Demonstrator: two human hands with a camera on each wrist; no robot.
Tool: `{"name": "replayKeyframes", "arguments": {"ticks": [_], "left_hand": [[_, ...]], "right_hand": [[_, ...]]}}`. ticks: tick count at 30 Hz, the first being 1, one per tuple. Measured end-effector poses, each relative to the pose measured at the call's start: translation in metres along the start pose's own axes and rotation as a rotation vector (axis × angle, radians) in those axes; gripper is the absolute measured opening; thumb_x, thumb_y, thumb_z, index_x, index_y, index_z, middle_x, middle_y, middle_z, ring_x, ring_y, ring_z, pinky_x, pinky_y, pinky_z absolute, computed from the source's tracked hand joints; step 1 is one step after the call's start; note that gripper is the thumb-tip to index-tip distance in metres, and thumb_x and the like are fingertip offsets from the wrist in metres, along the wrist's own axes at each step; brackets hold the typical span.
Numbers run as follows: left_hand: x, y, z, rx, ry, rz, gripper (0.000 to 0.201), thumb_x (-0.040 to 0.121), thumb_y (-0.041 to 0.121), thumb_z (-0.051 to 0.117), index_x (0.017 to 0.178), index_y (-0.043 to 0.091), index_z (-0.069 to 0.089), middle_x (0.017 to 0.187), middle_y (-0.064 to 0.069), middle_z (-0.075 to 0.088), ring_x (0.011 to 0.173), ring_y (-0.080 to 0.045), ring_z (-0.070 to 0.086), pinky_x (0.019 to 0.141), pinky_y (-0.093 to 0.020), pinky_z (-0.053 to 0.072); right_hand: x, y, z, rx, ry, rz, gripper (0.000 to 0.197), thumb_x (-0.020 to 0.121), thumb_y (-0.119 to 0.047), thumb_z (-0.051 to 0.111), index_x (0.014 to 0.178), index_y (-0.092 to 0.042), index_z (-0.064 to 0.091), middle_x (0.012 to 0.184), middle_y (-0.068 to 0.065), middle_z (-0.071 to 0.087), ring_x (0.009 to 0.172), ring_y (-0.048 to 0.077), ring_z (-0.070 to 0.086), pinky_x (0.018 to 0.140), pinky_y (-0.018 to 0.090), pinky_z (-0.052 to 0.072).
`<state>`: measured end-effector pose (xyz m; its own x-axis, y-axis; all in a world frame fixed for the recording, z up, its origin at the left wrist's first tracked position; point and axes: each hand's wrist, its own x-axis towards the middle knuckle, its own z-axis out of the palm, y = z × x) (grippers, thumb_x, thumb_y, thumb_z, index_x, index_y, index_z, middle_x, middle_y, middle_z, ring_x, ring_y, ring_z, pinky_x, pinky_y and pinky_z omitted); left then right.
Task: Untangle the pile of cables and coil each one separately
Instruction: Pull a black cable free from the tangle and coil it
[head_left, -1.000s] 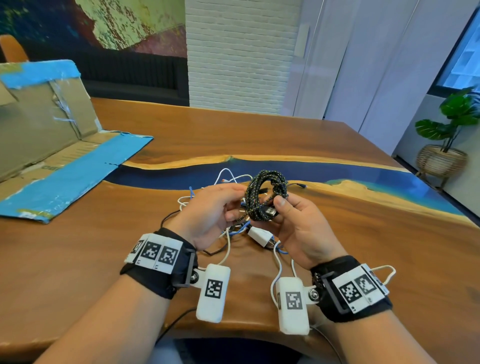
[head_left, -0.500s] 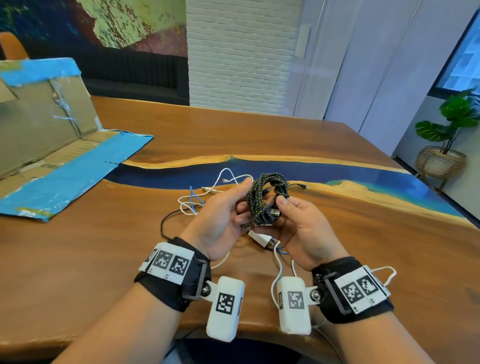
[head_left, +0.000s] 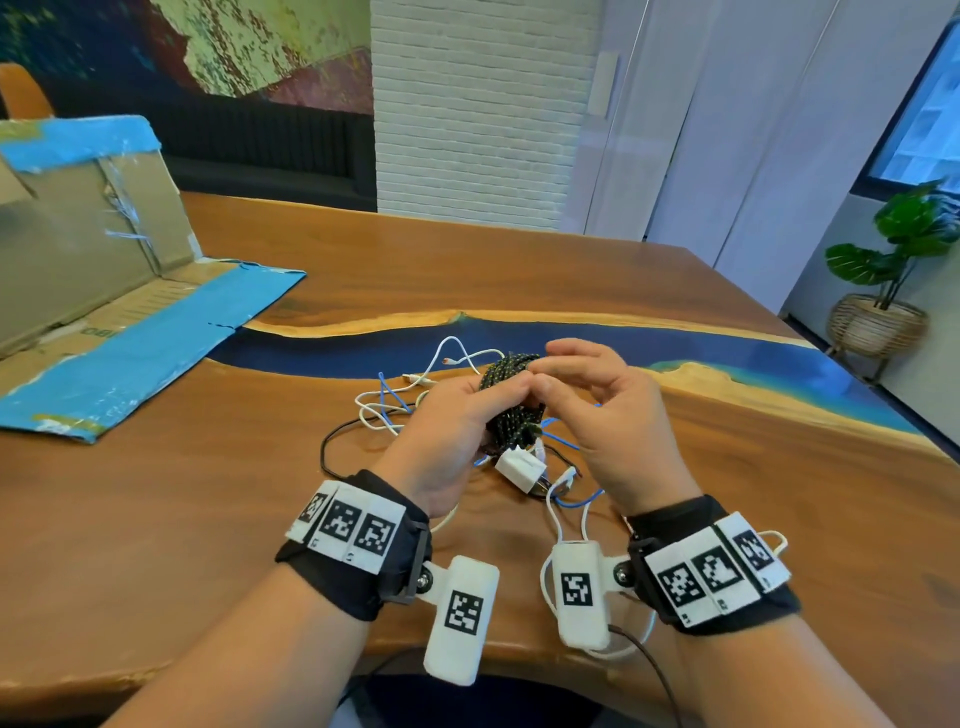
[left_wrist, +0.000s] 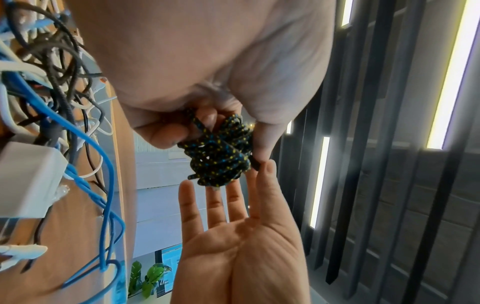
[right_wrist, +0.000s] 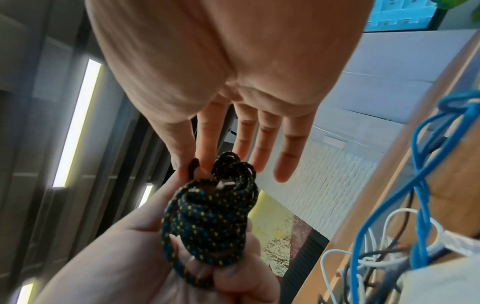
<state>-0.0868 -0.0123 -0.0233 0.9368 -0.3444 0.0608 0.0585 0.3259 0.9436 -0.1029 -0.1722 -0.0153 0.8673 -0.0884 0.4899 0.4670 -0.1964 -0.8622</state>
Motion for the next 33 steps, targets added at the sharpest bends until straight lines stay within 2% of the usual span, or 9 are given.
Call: {"name": "replayKeyframes", "arguments": {"ticks": [3,7,11,14,17,21,25,29,33], "left_hand": [[0.0,0.002,-0.002,-0.023,-0.015,-0.008,0.02,0.098,0.019,0.062,0.101,0.009,0.079,0.097,-0.009,0.073,0.089,-0.019,0.066,0.076,-0.03,0.049],[-0.001,0.004,-0.006,-0.022,-0.056,-0.043,0.021,0.097,0.022,0.061,0.09,0.008,0.075,0.088,-0.007,0.071,0.083,-0.017,0.067,0.067,-0.027,0.053],[0.001,-0.002,-0.013,0.226,-0.062,-0.049,0.017,0.086,0.032,0.072,0.075,0.019,0.073,0.084,-0.006,0.069,0.077,-0.025,0.053,0.055,-0.026,0.034],[-0.002,-0.003,-0.013,0.306,-0.086,-0.062,0.017,0.083,0.03,0.073,0.085,0.014,0.07,0.083,-0.009,0.069,0.066,-0.021,0.046,0.054,-0.028,0.029],[-0.004,0.002,-0.006,0.312,-0.092,-0.045,0.006,0.095,0.008,0.067,0.101,0.01,0.066,0.074,-0.003,0.071,0.061,-0.013,0.057,0.051,-0.021,0.036],[-0.003,0.001,-0.009,0.196,-0.106,-0.034,0.03,0.096,-0.002,0.06,0.124,0.008,0.064,0.094,-0.012,0.075,0.08,-0.019,0.069,0.07,-0.027,0.054],[-0.004,-0.002,-0.008,0.087,-0.099,-0.064,0.025,0.094,-0.001,0.061,0.118,0.002,0.067,0.104,-0.019,0.07,0.092,-0.028,0.067,0.074,-0.033,0.059],[-0.004,-0.011,-0.006,0.102,-0.143,-0.057,0.033,0.077,0.01,0.075,0.11,0.007,0.071,0.102,-0.022,0.072,0.092,-0.032,0.067,0.085,-0.044,0.055],[-0.002,-0.01,-0.005,0.148,-0.057,0.02,0.01,0.096,0.004,0.066,0.101,0.005,0.074,0.094,-0.017,0.073,0.089,-0.028,0.066,0.088,-0.043,0.055]], "right_hand": [[0.004,-0.006,-0.005,-0.028,-0.086,-0.029,0.016,0.086,-0.009,0.077,0.09,-0.024,0.082,0.112,0.009,0.07,0.108,0.008,0.067,0.082,0.026,0.057],[0.004,-0.006,-0.005,-0.096,-0.128,-0.054,0.012,0.089,-0.008,0.074,0.086,-0.018,0.078,0.114,0.005,0.067,0.1,0.018,0.07,0.081,0.037,0.061],[0.008,-0.016,-0.008,-0.003,0.006,-0.139,0.015,0.101,-0.007,0.057,0.089,-0.014,0.063,0.102,0.009,0.072,0.091,0.027,0.072,0.082,0.047,0.06],[0.01,-0.029,-0.008,0.157,0.104,-0.116,0.015,0.105,-0.007,0.05,0.091,-0.011,0.055,0.098,0.015,0.068,0.08,0.032,0.076,0.07,0.042,0.062],[0.012,-0.027,-0.007,0.232,0.201,-0.024,0.016,0.106,-0.011,0.049,0.091,-0.01,0.054,0.087,0.006,0.067,0.069,0.03,0.075,0.056,0.034,0.059],[0.018,-0.011,-0.011,0.331,0.226,0.179,0.017,0.107,-0.014,0.047,0.092,-0.009,0.054,0.089,0.006,0.068,0.065,0.024,0.072,0.052,0.028,0.056],[0.014,0.006,-0.003,0.354,0.161,0.382,0.019,0.108,-0.016,0.045,0.092,-0.011,0.053,0.076,0.006,0.067,0.048,0.013,0.06,0.044,0.024,0.05],[0.006,0.024,0.005,0.373,0.113,0.458,0.014,0.106,-0.014,0.051,0.096,-0.006,0.057,0.072,0.008,0.064,0.061,0.022,0.057,0.059,0.034,0.051],[0.002,0.028,0.004,0.433,0.096,0.5,0.008,0.1,-0.009,0.06,0.092,-0.012,0.06,0.078,0.011,0.063,0.064,0.021,0.058,0.058,0.032,0.054]]}}
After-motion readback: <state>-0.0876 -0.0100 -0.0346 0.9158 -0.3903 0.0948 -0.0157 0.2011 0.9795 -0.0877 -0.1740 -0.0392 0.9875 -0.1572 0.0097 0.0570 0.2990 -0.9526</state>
